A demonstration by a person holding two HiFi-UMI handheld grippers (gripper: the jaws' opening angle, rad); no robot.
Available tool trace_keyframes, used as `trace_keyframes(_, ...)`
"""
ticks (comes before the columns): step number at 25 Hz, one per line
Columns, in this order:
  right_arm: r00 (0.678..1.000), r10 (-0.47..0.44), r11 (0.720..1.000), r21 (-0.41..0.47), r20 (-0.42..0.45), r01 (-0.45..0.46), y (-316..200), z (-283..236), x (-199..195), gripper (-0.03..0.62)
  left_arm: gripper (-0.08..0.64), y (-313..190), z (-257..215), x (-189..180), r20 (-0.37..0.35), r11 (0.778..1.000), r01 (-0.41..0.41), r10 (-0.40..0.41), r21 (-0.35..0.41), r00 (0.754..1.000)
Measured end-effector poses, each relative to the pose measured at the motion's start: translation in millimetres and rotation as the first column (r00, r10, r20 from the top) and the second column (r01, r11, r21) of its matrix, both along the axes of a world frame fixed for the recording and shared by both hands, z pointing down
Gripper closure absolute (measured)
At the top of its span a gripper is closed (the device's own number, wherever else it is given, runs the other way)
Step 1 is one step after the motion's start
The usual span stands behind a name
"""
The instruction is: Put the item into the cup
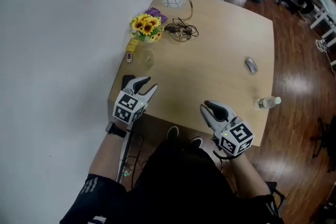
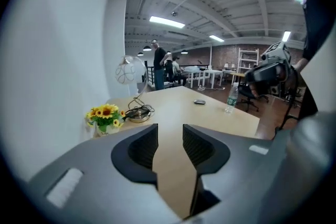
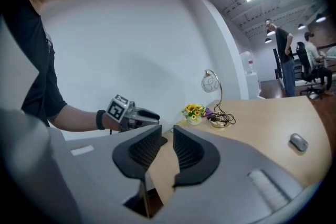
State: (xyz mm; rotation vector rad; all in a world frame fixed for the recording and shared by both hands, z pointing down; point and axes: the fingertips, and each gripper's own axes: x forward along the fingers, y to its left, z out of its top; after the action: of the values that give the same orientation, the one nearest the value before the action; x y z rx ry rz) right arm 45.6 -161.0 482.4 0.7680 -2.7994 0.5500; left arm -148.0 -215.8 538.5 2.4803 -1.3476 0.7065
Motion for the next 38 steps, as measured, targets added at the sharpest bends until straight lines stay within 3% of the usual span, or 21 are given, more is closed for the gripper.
trace_keyframes(7,0.999,0.037,0.999,0.015,0.035,-0.038,26,-21,36,0.511,0.41,100,-53,107,-0.104,0.983,-0.155,0.165,0.099,0.981)
trace_keyframes(12,0.995,0.079,0.997,-0.003,0.057,-0.079,61,-27,31,0.511,0.411,153,-56,140,-0.123,0.956,-0.271,0.283,0.108,0.951)
trace_keyframes(17,0.987,0.148,0.989,-0.021,0.07,-0.147,108,-31,9,0.517,0.411,196,-54,119,-0.108,0.93,-0.348,0.36,0.116,0.927)
trace_keyframes(20,0.973,0.217,0.976,-0.018,0.077,-0.216,137,-36,-2,0.583,0.411,224,-51,96,-0.081,0.916,-0.383,0.394,0.12,0.916)
trace_keyframes(28,0.96,0.277,0.96,0.039,0.03,-0.278,199,-48,-18,0.584,0.411,268,-56,69,-0.079,0.889,-0.433,0.447,0.146,0.891)
trace_keyframes(32,0.956,0.291,0.955,0.06,0.031,-0.292,209,-58,-12,0.584,0.411,273,-65,72,-0.098,0.89,-0.423,0.443,0.169,0.891)
trace_keyframes(38,0.966,0.255,0.961,0.1,0.036,-0.258,220,-69,-5,0.584,0.411,279,-70,82,-0.162,0.913,-0.374,0.399,0.164,0.902)
